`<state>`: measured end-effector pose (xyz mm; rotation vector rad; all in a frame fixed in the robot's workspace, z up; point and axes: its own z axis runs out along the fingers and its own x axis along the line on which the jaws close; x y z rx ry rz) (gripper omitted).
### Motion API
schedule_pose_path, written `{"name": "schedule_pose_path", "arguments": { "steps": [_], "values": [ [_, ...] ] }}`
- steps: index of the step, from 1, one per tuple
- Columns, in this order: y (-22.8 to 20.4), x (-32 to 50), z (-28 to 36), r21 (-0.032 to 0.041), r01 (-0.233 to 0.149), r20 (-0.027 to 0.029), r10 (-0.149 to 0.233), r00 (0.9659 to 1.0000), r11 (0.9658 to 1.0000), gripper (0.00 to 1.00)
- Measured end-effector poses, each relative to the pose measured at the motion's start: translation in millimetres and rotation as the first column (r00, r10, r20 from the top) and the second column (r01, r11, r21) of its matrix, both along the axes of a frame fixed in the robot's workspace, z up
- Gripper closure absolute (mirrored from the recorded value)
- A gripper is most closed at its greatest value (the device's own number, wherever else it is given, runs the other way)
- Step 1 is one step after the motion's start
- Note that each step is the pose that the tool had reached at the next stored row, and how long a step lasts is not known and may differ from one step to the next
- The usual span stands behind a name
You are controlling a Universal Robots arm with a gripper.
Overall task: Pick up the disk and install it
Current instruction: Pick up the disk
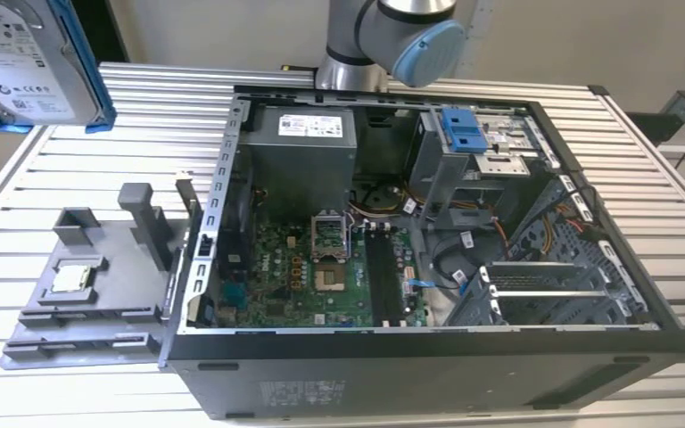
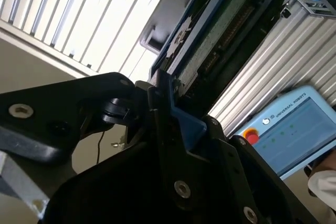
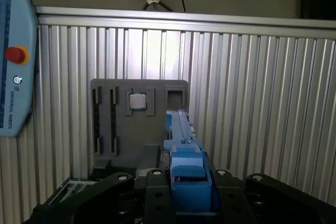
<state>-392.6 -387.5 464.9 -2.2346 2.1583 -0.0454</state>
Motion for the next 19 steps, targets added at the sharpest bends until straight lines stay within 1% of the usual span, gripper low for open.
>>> {"name": "schedule_pose_path", "arguments": {
  "steps": [4, 6, 8, 12, 19],
  "values": [
    [0.1, 1.7, 0.2, -0.0002, 0.0, -0.0003, 0.0, 1.0, 1.0, 1.0],
    [0.1, 5.6, 0.1, -0.0001, 0.0, -0.0001, 0.0, 1.0, 1.0, 1.0],
    [0.0, 11.4, 0.1, -0.0001, 0.0, -0.0001, 0.0, 1.0, 1.0, 1.0],
    [0.1, 27.6, 0.1, 0.0013, 0.0, -0.0001, 0.0, 1.0, 1.0, 1.0],
    [-0.5, 59.4, 0.1, 0.008, 0.0, -0.0001, 0.0, 1.0, 1.0, 1.0]
  ]
}}
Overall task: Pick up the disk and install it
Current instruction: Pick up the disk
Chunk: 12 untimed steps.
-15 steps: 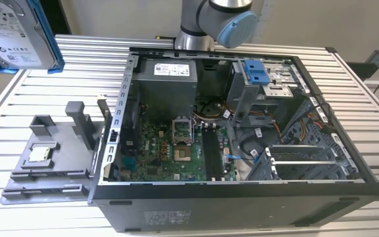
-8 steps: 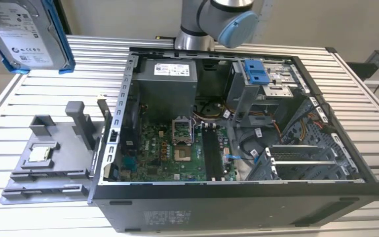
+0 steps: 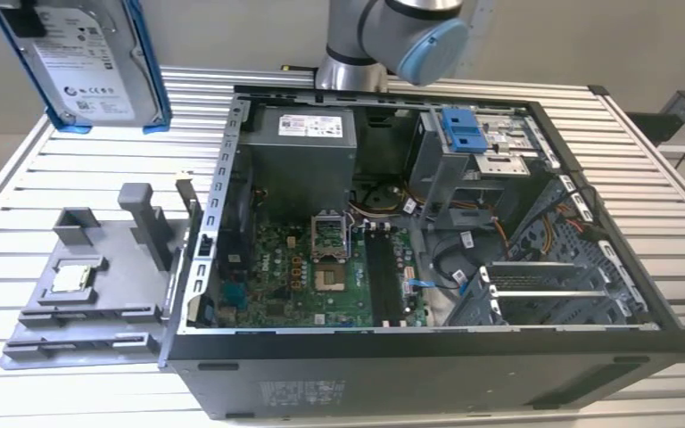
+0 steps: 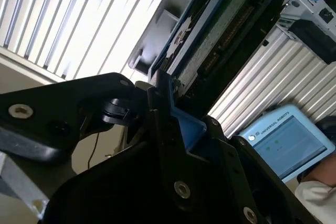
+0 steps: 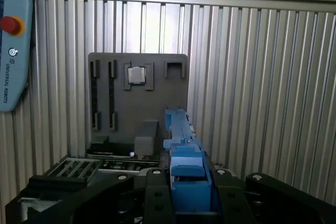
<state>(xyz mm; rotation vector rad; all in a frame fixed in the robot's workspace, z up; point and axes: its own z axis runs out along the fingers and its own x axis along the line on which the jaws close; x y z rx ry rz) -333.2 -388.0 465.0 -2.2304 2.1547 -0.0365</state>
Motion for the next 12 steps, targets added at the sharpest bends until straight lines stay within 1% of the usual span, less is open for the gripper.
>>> {"name": "schedule_pose_path", "arguments": {
  "steps": [3, 5, 7, 12],
  "values": [
    [-0.4, 11.9, 0.0, 0.0031, 0.0, 0.0, 0.0, 1.0, 1.0, 1.0],
    [-0.4, 15.3, -0.1, 0.0033, 0.0, -0.002, 0.0, 1.0, 1.0, 1.0],
    [-0.4, 20.7, 0.0, 0.0033, 0.0, -0.0029, 0.0, 1.0, 1.0, 1.0],
    [-0.9, 41.4, 0.0, 0.0032, 0.0, -0.0048, 0.0, 1.0, 1.0, 1.0]
  ]
}}
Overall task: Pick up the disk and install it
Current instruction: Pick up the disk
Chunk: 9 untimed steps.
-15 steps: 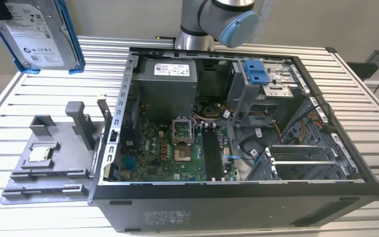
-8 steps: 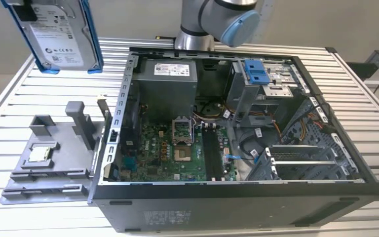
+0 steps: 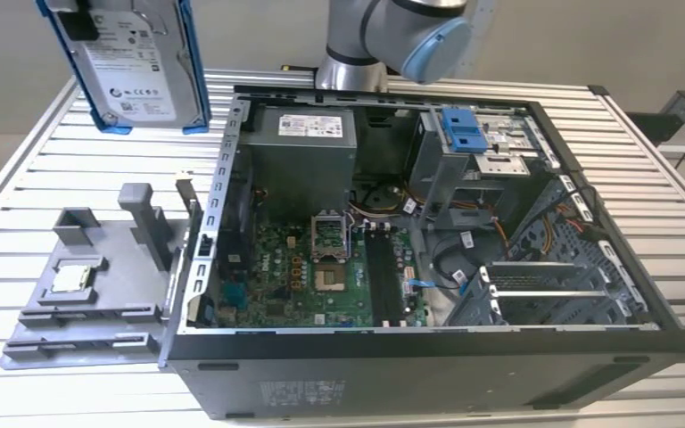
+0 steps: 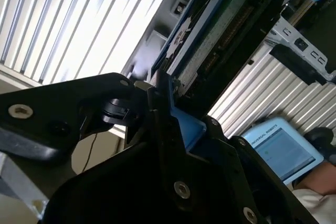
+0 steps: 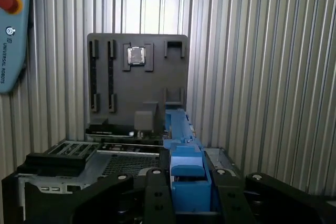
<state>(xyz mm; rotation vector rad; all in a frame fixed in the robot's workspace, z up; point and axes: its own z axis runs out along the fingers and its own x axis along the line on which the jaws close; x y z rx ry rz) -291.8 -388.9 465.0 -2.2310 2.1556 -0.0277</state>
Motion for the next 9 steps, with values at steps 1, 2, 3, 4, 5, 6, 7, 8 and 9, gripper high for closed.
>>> {"name": "schedule_pose_path", "arguments": {
  "steps": [1, 2, 3, 4, 5, 6, 7, 8, 9],
  "values": [
    [-0.2, 4.6, 0.0, -0.0001, 0.0, -0.0006, 0.0, 1.0, 1.0, 1.0],
    [-0.5, 9.1, 0.0, -0.0001, 0.0, -0.0012, 0.0, 1.0, 1.0, 1.0],
    [-1.0, 13.8, 0.0, -0.0001, 0.0, -0.002, 0.0, 1.0, 1.0, 1.0],
    [-1.5, 18.0, 0.0, 0.0, 0.0, -0.0026, 0.0, 1.0, 1.0, 1.0],
    [-2.1, 22.6, 0.0, 0.0, 0.0, -0.0035, 0.0, 1.0, 1.0, 1.0],
    [-2.7, 27.1, 0.0, 0.0, 0.0, -0.0043, 0.0, 1.0, 1.0, 1.0],
    [-3.5, 31.8, 0.0, 0.0, 0.0, -0.0052, 0.0, 1.0, 1.0, 1.0],
    [-4.2, 36.3, 0.0, -0.0001, 0.0, -0.006, 0.0, 1.0, 1.0, 1.0],
    [-5.0, 41.0, 0.0, 0.0, 0.0, -0.0068, 0.0, 1.0, 1.0, 1.0]
  ]
}}
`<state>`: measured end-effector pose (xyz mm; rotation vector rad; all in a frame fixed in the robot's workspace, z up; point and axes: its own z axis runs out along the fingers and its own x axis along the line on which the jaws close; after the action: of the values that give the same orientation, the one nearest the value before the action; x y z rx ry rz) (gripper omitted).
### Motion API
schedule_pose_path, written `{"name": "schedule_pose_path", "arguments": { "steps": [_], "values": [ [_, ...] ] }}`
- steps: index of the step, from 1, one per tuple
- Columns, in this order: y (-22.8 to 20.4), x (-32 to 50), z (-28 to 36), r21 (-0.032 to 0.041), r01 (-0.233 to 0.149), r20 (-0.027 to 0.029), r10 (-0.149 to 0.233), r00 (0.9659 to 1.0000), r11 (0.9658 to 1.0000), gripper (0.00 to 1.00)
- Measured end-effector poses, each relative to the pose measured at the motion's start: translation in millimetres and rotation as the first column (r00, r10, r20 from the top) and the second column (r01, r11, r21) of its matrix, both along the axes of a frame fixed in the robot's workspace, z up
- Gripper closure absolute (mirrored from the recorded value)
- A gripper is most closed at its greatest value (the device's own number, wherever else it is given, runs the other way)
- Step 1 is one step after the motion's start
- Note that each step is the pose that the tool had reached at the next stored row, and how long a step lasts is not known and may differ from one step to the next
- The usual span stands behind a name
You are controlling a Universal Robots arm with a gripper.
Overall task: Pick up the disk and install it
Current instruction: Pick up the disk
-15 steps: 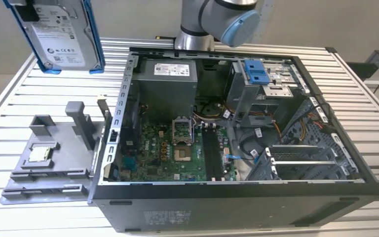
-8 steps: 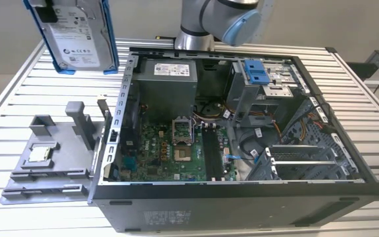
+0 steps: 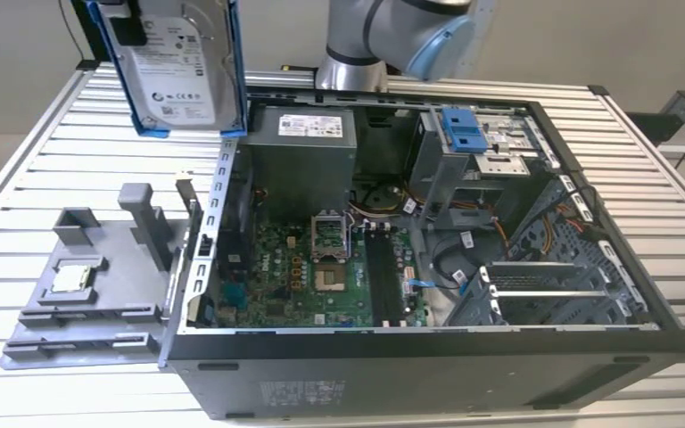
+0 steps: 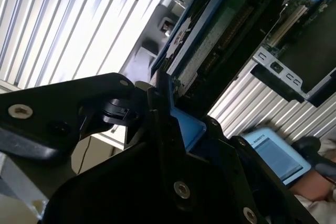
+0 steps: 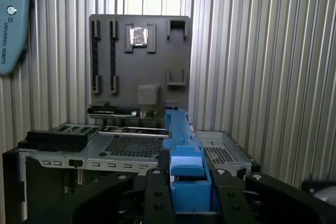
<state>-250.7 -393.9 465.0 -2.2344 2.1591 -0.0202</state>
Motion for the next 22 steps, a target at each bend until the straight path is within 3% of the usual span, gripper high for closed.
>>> {"name": "schedule_pose_path", "arguments": {
  "steps": [22],
  "values": [
    [-19.1, 100.1, 0.0, 0.0, 0.0, -0.0156, 0.0, 0.9999, 1.0, 1.0]
  ]
}}
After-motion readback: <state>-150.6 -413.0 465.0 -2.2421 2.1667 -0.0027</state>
